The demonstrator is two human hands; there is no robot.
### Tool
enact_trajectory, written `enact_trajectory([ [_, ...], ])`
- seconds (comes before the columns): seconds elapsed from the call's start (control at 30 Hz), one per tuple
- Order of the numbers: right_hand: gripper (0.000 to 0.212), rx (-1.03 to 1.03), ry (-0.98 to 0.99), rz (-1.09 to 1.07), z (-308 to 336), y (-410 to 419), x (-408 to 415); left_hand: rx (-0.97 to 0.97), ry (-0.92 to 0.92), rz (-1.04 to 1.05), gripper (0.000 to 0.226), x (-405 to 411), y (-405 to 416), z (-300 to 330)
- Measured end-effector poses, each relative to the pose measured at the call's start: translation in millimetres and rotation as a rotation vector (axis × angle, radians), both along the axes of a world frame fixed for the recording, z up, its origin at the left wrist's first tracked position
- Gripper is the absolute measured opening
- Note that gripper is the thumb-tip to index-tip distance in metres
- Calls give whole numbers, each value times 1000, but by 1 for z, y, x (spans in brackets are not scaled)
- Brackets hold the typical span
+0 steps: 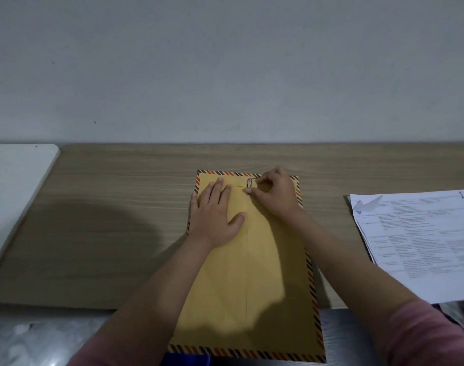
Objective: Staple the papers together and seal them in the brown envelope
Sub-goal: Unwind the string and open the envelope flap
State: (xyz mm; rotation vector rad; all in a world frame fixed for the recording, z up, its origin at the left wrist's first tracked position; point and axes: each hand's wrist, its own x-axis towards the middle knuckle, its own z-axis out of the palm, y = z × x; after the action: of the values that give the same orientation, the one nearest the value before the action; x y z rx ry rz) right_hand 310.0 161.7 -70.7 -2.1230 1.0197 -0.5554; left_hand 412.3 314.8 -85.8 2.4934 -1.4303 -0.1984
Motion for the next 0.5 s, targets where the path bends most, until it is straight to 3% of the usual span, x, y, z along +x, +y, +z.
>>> enact_trajectory([
  [0.5, 3, 84, 29, -94, 7, -16, 8, 5, 10, -2, 76, 2, 1, 1],
])
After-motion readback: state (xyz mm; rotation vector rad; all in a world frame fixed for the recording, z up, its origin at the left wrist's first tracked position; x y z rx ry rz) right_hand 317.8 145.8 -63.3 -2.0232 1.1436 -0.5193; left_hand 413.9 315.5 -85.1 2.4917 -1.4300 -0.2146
